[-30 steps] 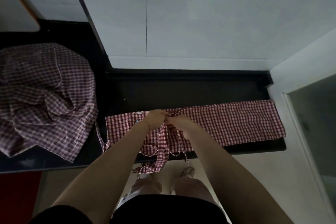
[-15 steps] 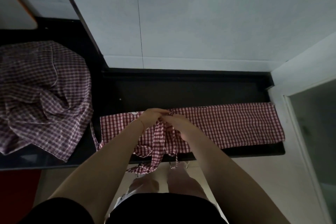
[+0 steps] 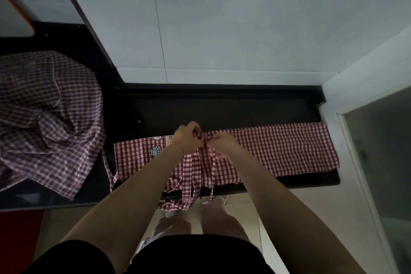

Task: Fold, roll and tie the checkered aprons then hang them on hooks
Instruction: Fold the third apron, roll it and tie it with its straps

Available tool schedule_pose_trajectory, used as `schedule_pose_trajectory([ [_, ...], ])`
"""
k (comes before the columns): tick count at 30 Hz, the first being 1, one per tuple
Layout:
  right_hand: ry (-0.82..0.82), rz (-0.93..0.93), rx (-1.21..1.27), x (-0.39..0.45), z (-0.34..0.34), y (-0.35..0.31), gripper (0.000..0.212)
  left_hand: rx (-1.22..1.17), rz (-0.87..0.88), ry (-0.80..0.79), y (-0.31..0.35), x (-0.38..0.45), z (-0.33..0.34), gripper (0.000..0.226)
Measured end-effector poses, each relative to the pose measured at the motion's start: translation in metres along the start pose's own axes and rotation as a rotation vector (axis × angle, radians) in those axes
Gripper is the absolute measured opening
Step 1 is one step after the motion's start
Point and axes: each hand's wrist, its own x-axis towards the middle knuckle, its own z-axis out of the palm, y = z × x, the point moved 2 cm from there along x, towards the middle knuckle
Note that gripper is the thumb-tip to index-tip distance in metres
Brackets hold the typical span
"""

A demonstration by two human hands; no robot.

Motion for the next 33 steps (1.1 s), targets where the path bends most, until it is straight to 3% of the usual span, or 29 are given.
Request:
schedule_pose_trajectory([
  [4,-0.054,-0.06,0.033,-0.001,-0.008,-0.002,0.011,0.225,0.177,0.143,0.015,-0.002,-0.002,0.024],
  [9,-0.132,-0.036,-0.236,-0.002,-0.039,0.0,0.011,0.242,0.092,0.089,0.021,0.007,-0.009,0.022],
  [14,-0.271,0.108,-0.539,-0.004,-0.102,0.012,0.028,0.207,0.004,0.163,0.017,0.018,-0.01,0.026],
  [15,-0.238,0.142,-0.587,-0.001,-0.115,0.014,0.026,0.191,-0.017,0.163,0.015,0.019,-0.011,0.026],
  [17,0.043,0.152,-0.567,0.009,-0.143,0.013,0.022,0.131,-0.043,0.164,0.012,0.023,-0.01,0.024],
  [20,0.824,-0.059,-0.502,0.021,-0.178,0.015,0.048,0.019,-0.057,0.175,0.015,0.029,-0.007,0.02],
  [22,0.994,-0.217,-0.631,0.024,-0.177,0.012,0.061,-0.015,-0.059,0.173,0.02,0.031,-0.006,0.019],
  [24,0.915,-0.31,-0.715,0.027,-0.157,0.003,0.063,-0.008,-0.051,0.219,0.023,0.03,-0.006,0.017],
  [26,0.756,-0.371,-0.693,0.031,-0.128,-0.005,0.048,0.023,-0.055,0.279,0.021,0.025,-0.007,0.021],
  [29,0.278,-0.308,-0.635,0.032,-0.071,-0.01,0.01,0.138,-0.131,0.186,0.015,0.011,-0.003,0.057],
  [31,0.047,-0.294,-0.668,0.027,-0.038,-0.01,0.01,0.273,-0.186,0.109,0.009,0.001,0.005,0.068],
  [33,-0.041,-0.349,-0.659,0.024,-0.013,-0.004,0.013,0.302,-0.206,0.096,0.002,-0.004,0.011,0.054],
])
